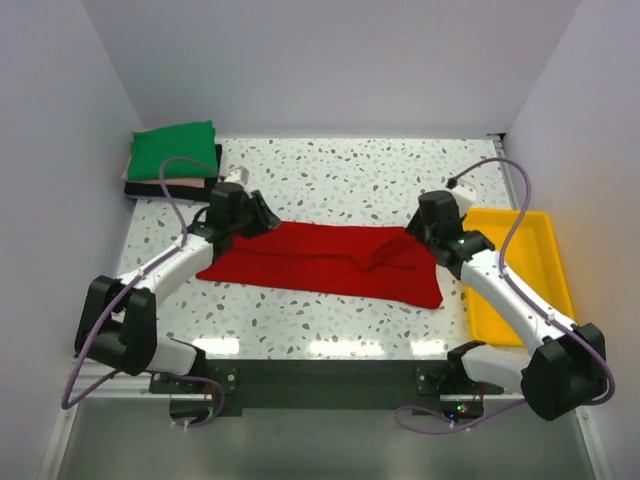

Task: Fold and stack the t-shirts
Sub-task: Fold the tshirt

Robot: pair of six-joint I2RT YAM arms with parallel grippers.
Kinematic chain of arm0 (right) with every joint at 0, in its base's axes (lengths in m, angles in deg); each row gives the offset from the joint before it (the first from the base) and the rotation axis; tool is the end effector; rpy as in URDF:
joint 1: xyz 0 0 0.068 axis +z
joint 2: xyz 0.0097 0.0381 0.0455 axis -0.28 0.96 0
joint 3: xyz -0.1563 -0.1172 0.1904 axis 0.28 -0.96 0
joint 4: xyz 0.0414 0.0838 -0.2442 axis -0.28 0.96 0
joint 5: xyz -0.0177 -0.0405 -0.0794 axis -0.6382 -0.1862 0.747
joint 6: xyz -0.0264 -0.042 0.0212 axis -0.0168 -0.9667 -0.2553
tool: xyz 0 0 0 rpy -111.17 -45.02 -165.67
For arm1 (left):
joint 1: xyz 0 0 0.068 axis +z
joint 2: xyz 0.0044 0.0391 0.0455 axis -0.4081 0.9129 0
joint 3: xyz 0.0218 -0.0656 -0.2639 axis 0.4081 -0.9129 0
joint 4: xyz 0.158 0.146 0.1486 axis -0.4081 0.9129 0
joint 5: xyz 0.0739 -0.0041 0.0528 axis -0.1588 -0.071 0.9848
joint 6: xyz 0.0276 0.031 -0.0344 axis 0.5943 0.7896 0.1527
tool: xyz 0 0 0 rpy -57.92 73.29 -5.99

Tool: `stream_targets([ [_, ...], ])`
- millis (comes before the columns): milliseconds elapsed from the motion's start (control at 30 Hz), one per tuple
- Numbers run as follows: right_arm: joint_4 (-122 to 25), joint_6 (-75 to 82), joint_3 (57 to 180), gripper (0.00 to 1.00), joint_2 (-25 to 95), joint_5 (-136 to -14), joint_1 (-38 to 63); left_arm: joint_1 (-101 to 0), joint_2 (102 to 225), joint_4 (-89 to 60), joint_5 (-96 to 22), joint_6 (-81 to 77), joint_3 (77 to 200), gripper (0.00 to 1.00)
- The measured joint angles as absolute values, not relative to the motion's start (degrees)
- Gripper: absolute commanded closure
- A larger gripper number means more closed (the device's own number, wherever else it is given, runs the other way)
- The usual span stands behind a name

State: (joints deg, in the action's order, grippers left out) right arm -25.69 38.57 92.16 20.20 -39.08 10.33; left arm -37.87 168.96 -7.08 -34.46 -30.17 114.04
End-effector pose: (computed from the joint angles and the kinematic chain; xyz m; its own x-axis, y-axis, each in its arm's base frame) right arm 0.2273 0.0948 0.2712 -0.4806 0.4197 -0.7700 0.3377 0.8989 0.2792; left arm 0.2919 -0.0753 0.2254 -0.6601 -0.4911 -0.5684 -0.1366 0.8225 -0.5521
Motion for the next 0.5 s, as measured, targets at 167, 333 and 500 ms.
stream_targets([
  [167,-24.3,33.8,96.6,0.44,26.7,-44.3,0.8,-53.4,170.8,-11.3,-33.2,-28.4,114.5,0.54],
  [333,-24.7,31.5,98.5,0.45,35.2,-50.8,-2.7,-64.0,177.4,-13.7,-31.8,-25.4,118.1,0.52],
  [500,-24.9,30.9,98.6,0.46,38.3,-54.7,-4.3,-70.1,184.8,-14.4,-30.6,-22.3,124.0,0.51],
])
